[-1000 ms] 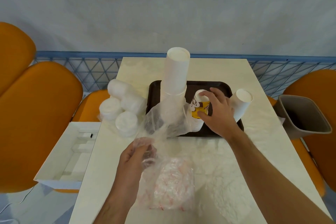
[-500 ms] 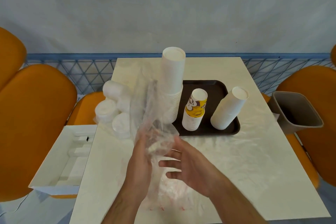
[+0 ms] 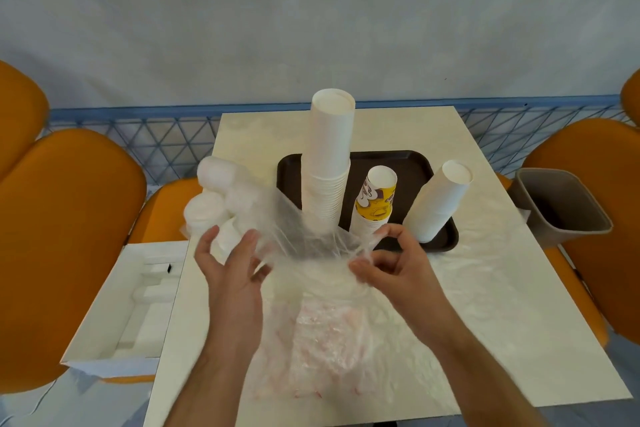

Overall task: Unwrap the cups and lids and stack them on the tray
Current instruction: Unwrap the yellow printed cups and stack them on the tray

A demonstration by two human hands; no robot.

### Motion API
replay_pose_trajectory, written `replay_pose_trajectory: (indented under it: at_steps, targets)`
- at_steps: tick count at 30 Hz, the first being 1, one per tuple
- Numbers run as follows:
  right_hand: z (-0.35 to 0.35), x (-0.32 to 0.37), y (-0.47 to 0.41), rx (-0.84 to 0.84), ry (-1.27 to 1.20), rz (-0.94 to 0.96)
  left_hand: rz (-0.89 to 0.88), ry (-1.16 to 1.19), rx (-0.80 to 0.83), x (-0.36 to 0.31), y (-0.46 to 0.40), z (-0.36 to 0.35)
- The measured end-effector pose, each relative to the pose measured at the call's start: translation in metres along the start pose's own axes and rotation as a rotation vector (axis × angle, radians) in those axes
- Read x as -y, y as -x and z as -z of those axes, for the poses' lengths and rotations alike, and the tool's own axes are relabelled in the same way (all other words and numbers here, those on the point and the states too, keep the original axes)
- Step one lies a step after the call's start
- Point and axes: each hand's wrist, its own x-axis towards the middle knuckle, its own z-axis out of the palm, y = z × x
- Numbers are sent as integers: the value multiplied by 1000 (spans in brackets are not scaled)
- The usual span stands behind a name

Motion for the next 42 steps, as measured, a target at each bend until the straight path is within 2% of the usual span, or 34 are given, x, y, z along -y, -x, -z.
replay_pose_trajectory:
  at_steps: [4, 9, 12, 14, 19, 24, 26, 29, 32, 34, 38, 40, 42]
  targets:
    - [14, 7, 1, -43, 62, 57, -81, -105, 61, -5, -10, 10]
    - [26, 4, -4, -287, -40, 182, -87, -181, 168, -5, -9, 16]
    - [32, 3, -3, -342, -70, 201, -93, -265, 225, -2, -8, 23]
    - [34, 3, -1, -307, -34, 210, -63, -340, 279, -2, -5, 24]
    - [45, 9, 2, -108, 81, 181, 155, -402, 481, -14, -2, 30]
    - [62, 19, 3, 21, 152, 105, 89, -353, 370, -17, -4, 35]
    - [65, 20, 3, -3, 129, 104, 75, -326, 352, -17, -3, 36]
    - [65, 17, 2, -127, 51, 112, 71, -286, 321, -16, -4, 36]
    - [64, 10, 2, -80, 56, 113, 80, -286, 280, -15, -6, 36]
    - [63, 8, 3, -39, 94, 81, 95, -346, 350, -18, -7, 38]
    - [66, 14, 5, 28, 73, 35, 193, -410, 639, -27, -9, 43]
    - [69, 18, 7, 73, 90, 30, 207, -432, 656, -29, -11, 44]
    - [72, 22, 8, 133, 137, 4, 170, -440, 595, -30, -14, 43]
